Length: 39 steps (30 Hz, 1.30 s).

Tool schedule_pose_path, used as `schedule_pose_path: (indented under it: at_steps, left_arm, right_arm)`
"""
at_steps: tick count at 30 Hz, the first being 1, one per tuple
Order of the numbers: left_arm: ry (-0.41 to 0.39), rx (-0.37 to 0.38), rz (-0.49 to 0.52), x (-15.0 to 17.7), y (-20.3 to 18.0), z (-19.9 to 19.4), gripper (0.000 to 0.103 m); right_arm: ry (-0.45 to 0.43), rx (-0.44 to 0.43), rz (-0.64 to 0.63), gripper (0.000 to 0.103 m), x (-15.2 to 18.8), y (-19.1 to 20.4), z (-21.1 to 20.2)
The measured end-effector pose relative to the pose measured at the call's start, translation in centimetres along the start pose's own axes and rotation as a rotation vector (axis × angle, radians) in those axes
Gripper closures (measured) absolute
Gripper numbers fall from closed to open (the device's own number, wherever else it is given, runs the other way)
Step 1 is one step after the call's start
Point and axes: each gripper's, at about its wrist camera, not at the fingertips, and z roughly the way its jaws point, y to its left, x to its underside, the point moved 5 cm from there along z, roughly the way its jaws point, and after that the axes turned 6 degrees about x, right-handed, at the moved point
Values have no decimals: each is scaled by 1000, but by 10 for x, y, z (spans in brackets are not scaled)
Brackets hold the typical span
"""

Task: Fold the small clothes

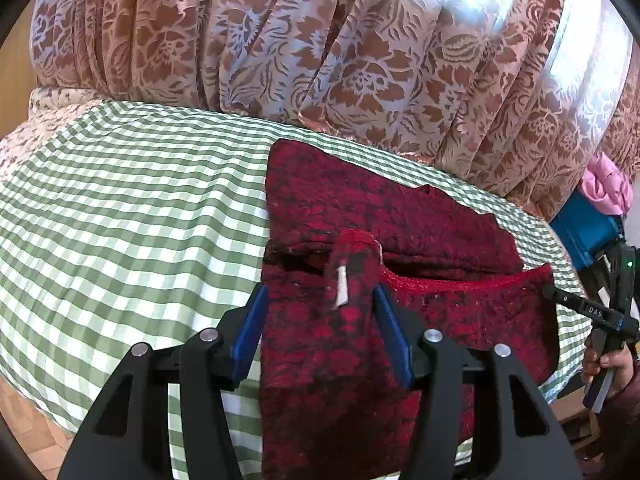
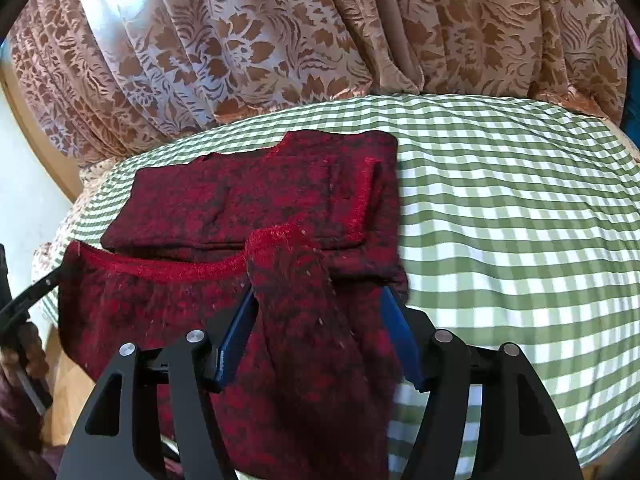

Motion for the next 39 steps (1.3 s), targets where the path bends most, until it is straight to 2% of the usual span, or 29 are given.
schedule_pose_path:
  at_steps: [6, 7, 8, 9, 10, 11, 13, 15, 19, 21, 24, 28, 31, 33, 39]
  left_arm:
    - [-1, 13, 92, -4, -20, 9, 50]
    - [5, 10, 116, -4, -25, 12, 51]
    - [15, 6, 139, -4, -29, 16, 63]
    - [42, 5, 153, -1, -30, 23, 80]
    - [69, -1, 153, 2, -29, 29, 86]
    - [84, -21, 150, 6, -26, 31, 87]
    - [56, -38, 142, 10, -20, 23, 89]
    - [55, -56, 99, 14, -10, 20, 89]
    - [102, -99, 45, 20, 3, 36, 89]
    - [44, -55, 77, 5, -11, 21, 89]
    - [-48, 65, 83, -21, -28, -13, 89]
    - [-114, 102, 66, -53, -28, -26, 89]
    - [-127, 62, 67, -78, -25, -11, 89]
    - [-141, 31, 81, -93, -26, 2, 89]
    - [-141, -83, 118, -134, -27, 53, 89]
  right_arm:
    - [-14, 9, 1, 41, 0, 0, 1]
    - [-17, 0, -1, 44, -1, 3, 2]
    - [-23, -10, -19, 47, -4, 9, 3]
    - [-24, -7, -33, 54, -5, 12, 5]
    - [-20, -5, -47, 65, -6, 16, 7]
    - [-7, -8, -61, 71, -6, 20, 11]
    - [-4, 24, -96, 81, -3, 22, 10]
    - [2, 37, -100, 82, 1, 17, 10]
    - [37, 81, -80, 83, 5, 10, 31]
    - [56, 103, -82, 83, 4, 12, 38]
    - [-3, 9, -57, 84, -12, 19, 5]
    - [-104, -66, -3, 84, -42, 14, -37]
    - [-155, -90, 55, 84, -69, 7, -42]
    - [-177, -71, 65, 84, -87, 10, -35]
    - [-205, 43, 72, 84, -133, 19, 15]
